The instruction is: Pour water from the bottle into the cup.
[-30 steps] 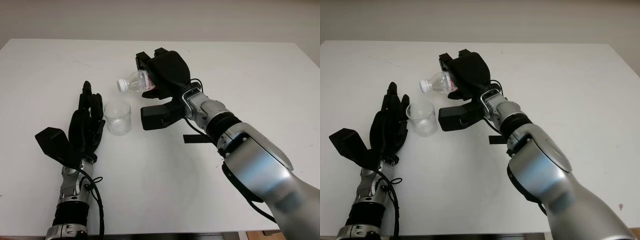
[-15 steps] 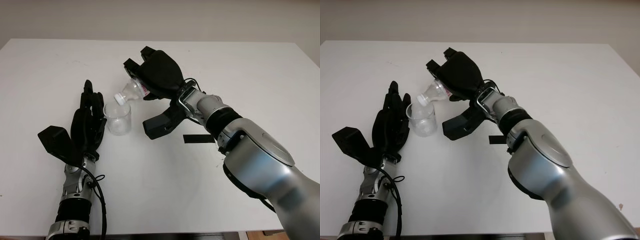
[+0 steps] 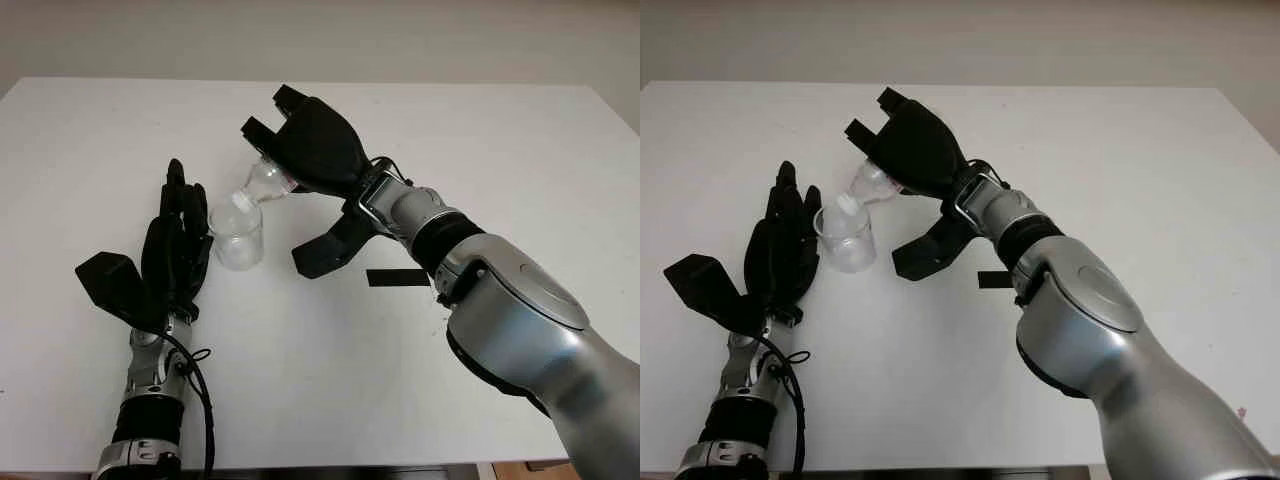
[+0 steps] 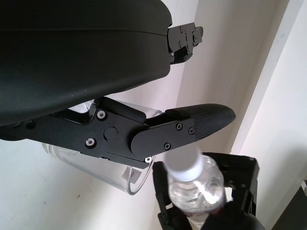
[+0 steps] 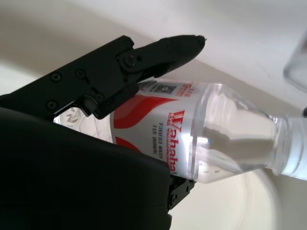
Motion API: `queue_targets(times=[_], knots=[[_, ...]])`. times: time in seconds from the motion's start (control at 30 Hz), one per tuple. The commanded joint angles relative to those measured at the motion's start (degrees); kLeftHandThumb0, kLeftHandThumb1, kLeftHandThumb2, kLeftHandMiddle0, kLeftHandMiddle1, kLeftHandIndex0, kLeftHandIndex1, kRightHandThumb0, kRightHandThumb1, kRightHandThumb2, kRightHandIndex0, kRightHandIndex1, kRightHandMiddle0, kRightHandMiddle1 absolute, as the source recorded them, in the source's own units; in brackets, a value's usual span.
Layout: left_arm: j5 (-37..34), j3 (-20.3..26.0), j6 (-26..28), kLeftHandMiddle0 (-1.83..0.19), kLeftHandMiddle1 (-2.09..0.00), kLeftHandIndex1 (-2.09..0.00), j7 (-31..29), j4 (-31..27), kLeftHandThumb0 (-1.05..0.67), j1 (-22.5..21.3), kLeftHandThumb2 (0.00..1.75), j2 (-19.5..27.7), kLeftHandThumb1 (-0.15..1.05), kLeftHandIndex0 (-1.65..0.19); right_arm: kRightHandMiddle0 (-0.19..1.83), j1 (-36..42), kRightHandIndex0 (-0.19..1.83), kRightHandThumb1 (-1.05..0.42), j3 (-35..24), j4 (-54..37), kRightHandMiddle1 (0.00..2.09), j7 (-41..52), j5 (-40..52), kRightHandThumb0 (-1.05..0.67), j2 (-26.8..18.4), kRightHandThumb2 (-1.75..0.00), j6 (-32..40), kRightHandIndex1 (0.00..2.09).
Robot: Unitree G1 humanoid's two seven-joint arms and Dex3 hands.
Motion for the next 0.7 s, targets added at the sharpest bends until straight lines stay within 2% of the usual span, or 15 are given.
queue_targets(times=[0.0,0.07,0.13,0.27,0.33,0.47,0.67], knots=[[-0.23,0.1,0.25,0.15,-0.05,-0.05,-0.08,1.05,-0.69,0.9,0.63,-0.63,1.05,0.17,0.46,0.14,1.21,-1.05,-5.6,-0.74,2.08,3.28,5.93,-0.46,1.01,-0.32,-2.24,2.09],[-0.28,0.13,0.41,0.15,-0.05,-0.05,-0.1,1.11,-0.69,0.86,0.63,-0.63,1.05,0.17,0.7,0.68,1.25,-1.05,-9.62,-0.98,2.09,5.59,10.65,-0.43,1.83,-0.31,-2.76,2.09],[-0.23,0.1,0.37,0.15,-0.05,-0.05,-0.23,1.15,-0.69,0.89,0.62,-0.52,1.05,0.18,0.78,1.04,1.28,-1.05,-13.59,-1.17,2.09,9.2,15.26,-0.43,2.53,-0.34,-3.48,2.09],[-0.36,0.21,0.48,0.14,-0.05,-0.05,-0.35,1.04,-0.69,0.92,0.62,-0.43,1.05,0.17,0.83,1.79,1.22,-1.05,-19.97,-1.72,2.09,13.86,22.36,-0.44,3.3,-0.33,-5.08,2.09],[-0.33,0.24,0.51,0.14,-0.05,-0.05,-0.4,1.07,-0.69,0.92,0.62,-0.33,1.05,0.17,0.86,2.13,1.27,-1.05,-22.42,-1.94,2.09,16.21,25.05,-0.43,3.39,-0.34,-5.91,2.09],[-0.15,0.27,0.78,0.14,-0.05,-0.05,-0.48,0.84,-0.69,1.05,0.63,-0.04,1.05,0.17,0.9,2.76,1.33,-1.05,-25.15,-2.21,2.09,19.8,27.86,-0.45,3.18,-0.41,-5.82,2.09],[-0.17,0.39,1.0,0.15,-0.05,-0.05,-0.93,0.04,-0.69,1.42,0.63,0.33,1.05,0.18,0.91,5.27,1.35,-1.05,-30.02,-3.0,2.09,25.69,32.78,-0.45,2.38,-0.41,-5.07,2.09]])
